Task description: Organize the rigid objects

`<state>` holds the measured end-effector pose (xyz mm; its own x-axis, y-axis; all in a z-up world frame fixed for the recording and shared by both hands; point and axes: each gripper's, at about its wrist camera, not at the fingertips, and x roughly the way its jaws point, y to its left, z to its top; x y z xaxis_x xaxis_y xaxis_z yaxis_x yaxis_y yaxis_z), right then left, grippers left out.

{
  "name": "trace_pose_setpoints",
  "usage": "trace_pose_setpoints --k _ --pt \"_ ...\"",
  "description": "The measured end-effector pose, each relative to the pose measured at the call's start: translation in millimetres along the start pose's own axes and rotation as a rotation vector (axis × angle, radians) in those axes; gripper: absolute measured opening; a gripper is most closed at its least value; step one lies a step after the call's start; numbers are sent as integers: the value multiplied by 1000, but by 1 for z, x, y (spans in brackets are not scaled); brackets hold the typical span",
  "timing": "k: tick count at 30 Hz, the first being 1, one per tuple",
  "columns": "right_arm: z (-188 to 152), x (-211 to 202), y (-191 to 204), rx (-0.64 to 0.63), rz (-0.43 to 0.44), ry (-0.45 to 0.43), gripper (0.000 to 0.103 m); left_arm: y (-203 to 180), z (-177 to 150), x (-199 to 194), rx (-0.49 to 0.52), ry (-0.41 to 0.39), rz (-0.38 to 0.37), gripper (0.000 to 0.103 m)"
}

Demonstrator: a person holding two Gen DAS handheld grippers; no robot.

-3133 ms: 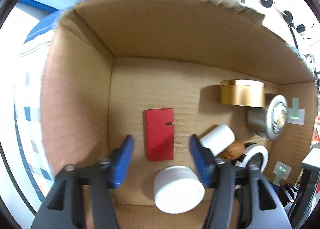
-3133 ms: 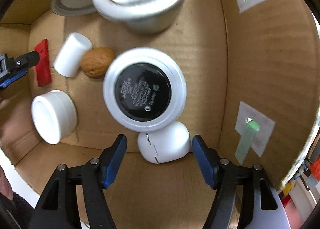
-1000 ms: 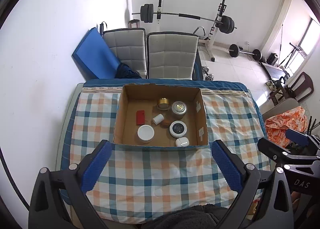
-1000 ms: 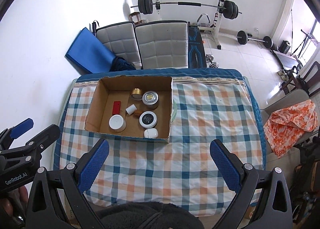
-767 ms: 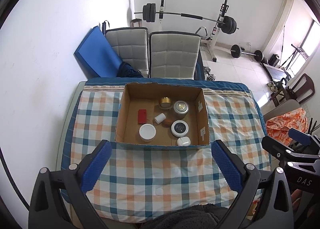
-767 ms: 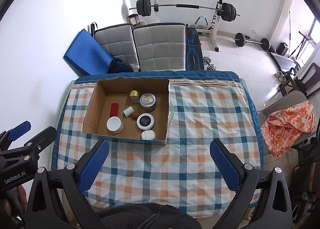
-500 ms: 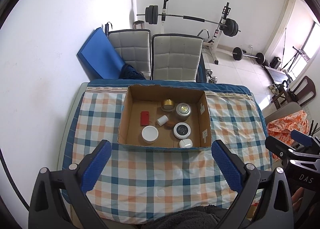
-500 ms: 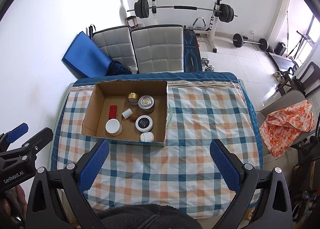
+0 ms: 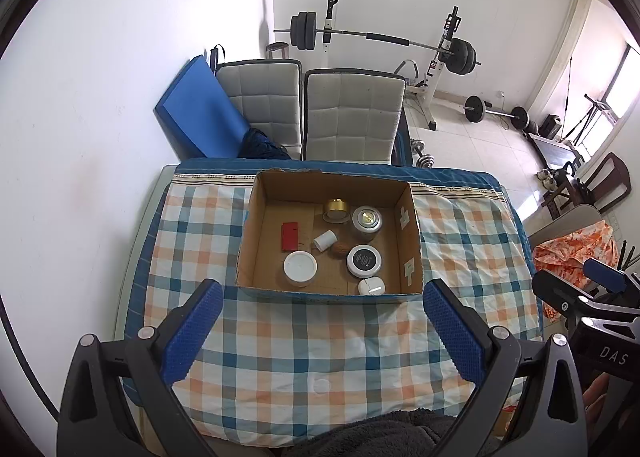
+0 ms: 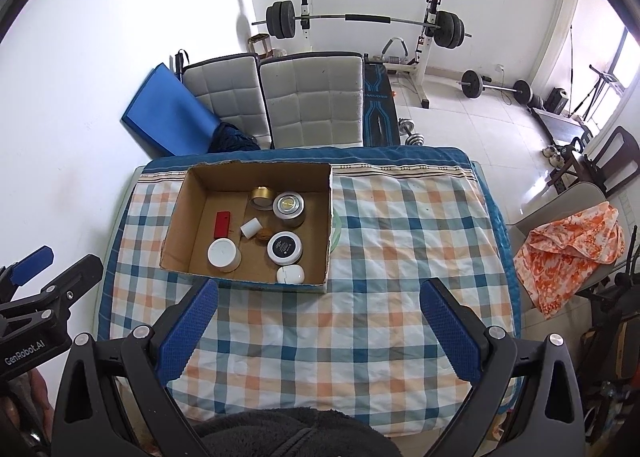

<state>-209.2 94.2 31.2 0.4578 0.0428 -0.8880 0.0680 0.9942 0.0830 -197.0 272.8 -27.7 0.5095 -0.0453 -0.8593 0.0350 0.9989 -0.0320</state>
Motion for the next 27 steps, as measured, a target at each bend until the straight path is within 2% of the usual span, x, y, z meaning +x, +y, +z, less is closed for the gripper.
trace_pose_setpoints --k 12,27 --pt "0 -6 -3 11 -16 -19 103 -3 -1 -3 3 -6 -5 103" --pt "3 -10 -7 23 -55 -48 103 -5 14 -3 28 -17 -5 103"
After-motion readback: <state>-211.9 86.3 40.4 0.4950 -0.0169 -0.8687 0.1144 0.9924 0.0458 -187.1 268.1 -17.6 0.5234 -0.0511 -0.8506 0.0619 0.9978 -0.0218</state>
